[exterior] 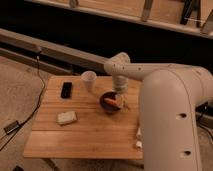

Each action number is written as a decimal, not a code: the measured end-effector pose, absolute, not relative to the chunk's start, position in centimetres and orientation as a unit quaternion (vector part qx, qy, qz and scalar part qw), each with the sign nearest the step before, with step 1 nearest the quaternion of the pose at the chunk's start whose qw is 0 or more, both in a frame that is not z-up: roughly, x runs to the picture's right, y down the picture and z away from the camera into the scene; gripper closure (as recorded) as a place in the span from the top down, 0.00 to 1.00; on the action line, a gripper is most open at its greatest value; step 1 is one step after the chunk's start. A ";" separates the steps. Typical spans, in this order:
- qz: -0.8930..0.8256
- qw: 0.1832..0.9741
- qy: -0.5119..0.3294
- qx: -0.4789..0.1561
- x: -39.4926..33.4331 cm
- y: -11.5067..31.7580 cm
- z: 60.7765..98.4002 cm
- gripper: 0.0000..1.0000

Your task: Place the pepper in the ceramic bowl

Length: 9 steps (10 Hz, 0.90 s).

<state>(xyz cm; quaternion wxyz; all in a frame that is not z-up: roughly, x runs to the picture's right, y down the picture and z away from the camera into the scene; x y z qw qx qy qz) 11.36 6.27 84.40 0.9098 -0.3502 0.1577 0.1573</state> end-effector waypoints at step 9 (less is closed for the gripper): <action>0.215 0.918 0.110 -0.314 11.1 1.9 80.0 0.68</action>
